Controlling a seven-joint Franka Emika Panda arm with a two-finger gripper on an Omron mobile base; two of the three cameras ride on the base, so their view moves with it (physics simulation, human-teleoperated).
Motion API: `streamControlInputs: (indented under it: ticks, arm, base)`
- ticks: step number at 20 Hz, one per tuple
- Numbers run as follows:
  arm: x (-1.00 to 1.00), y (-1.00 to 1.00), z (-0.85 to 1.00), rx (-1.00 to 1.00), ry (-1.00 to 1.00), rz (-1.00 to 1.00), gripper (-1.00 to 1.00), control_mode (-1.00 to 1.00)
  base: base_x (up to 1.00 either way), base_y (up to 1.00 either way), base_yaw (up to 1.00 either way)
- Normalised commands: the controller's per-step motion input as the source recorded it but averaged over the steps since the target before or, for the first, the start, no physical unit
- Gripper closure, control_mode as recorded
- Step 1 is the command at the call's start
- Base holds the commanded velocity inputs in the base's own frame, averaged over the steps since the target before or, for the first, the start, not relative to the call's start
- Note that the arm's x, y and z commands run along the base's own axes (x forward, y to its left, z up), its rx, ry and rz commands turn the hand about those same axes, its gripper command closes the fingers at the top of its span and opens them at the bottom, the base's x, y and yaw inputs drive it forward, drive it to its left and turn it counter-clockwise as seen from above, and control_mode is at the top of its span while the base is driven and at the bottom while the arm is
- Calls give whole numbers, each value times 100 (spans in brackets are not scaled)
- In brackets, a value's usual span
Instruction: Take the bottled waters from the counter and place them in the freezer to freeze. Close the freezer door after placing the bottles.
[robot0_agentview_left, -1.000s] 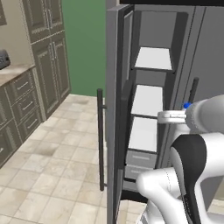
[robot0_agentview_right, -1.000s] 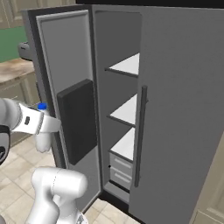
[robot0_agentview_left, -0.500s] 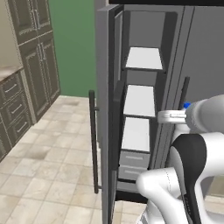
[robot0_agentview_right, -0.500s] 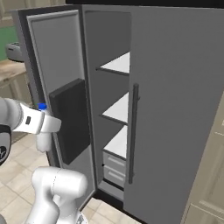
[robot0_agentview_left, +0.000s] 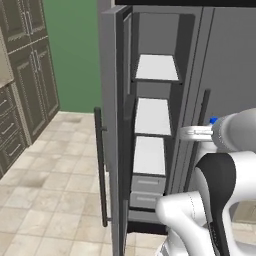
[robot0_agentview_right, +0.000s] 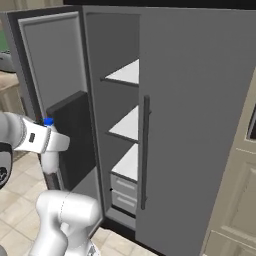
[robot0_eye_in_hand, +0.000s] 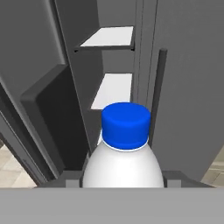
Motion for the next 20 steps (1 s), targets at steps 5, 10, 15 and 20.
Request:
streamControlInputs:
  ticks: [5, 10, 15, 20]
  arm:
    - [0, 0, 0, 0, 0, 0, 100, 100]
    - [0, 0, 0, 0, 0, 0, 100, 100]
    - [0, 0, 0, 0, 0, 0, 100, 100]
    - [0, 0, 0, 0, 0, 0, 100, 100]
  base:
    - [36, -34, -2]
    - [40, -26, 0]
    - [39, -2, -1]
    - [46, -1, 0]
